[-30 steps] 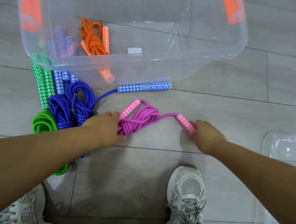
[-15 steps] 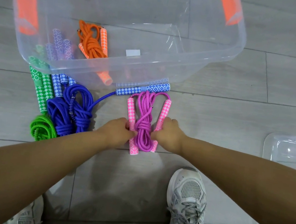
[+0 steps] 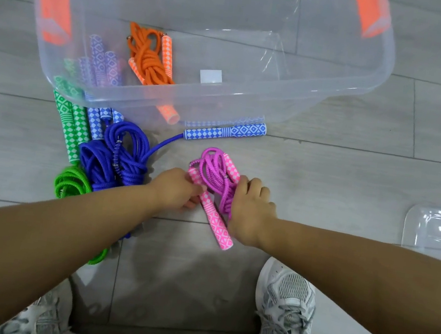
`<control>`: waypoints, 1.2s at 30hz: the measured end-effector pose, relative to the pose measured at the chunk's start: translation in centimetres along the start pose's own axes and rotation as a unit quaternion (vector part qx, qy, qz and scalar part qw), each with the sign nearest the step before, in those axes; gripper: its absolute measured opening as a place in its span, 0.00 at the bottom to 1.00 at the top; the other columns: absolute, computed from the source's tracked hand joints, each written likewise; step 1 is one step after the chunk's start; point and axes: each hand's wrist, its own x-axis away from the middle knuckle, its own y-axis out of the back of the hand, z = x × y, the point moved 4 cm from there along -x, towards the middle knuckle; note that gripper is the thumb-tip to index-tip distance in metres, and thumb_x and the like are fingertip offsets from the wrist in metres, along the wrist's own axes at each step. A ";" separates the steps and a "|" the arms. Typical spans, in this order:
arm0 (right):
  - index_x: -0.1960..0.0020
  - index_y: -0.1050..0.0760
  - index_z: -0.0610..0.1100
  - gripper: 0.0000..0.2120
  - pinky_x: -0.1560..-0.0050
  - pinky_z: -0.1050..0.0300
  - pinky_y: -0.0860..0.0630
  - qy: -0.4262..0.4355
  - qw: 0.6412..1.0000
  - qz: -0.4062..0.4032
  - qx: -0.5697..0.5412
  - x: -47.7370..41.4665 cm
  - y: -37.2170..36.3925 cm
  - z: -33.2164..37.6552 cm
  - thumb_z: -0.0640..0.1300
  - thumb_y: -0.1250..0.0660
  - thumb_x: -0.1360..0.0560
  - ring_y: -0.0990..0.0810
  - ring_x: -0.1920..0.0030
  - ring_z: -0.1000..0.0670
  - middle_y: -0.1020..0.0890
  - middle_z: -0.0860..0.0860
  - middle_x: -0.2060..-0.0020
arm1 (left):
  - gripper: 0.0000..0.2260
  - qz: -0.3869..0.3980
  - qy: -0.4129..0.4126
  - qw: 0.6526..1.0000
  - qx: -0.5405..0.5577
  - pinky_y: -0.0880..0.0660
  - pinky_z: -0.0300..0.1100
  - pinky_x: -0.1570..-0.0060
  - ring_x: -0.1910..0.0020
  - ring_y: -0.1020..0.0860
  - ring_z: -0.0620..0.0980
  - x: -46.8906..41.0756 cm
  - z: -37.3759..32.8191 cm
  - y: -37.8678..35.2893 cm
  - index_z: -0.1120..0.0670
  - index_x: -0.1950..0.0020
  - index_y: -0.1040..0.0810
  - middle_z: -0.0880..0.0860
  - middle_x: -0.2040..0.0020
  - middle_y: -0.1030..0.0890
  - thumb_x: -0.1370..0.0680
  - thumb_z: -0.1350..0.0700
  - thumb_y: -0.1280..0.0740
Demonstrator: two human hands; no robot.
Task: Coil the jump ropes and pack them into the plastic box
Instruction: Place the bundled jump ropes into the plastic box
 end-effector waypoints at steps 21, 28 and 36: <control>0.25 0.59 0.45 0.42 0.48 0.41 0.29 0.138 0.981 -0.042 0.133 -1.4 -0.1 0.2 0.58 0.38 0.27 0.33 0.42 0.36 0.40 0.37 0.35 | 0.05 0.032 -0.055 0.904 -0.424 0.34 0.40 0.57 0.56 0.28 0.51 3.0 -0.8 1.3 0.54 0.50 0.30 0.53 0.54 0.27 0.20 0.54 0.43; 0.25 0.58 0.48 0.46 0.50 0.43 0.25 0.144 0.962 0.011 0.230 -0.7 3.5 -0.7 0.49 0.31 0.32 0.28 0.46 0.37 0.36 0.38 0.38 | 0.15 0.016 -0.068 0.807 -0.586 0.32 0.45 0.53 0.42 0.27 0.55 4.5 -0.7 2.0 0.54 0.36 0.33 0.55 0.39 0.26 0.20 0.50 0.44; 0.28 0.52 0.50 0.39 0.55 0.47 0.26 0.144 0.954 -0.012 0.262 4.6 8.2 -0.8 0.47 0.32 0.31 0.25 0.50 0.39 0.32 0.41 0.44 | 0.15 -0.049 -0.126 0.773 -0.620 0.28 0.46 0.49 0.41 0.26 0.54 9.6 -3.8 4.4 0.52 0.40 0.32 0.51 0.40 0.25 0.20 0.44 0.44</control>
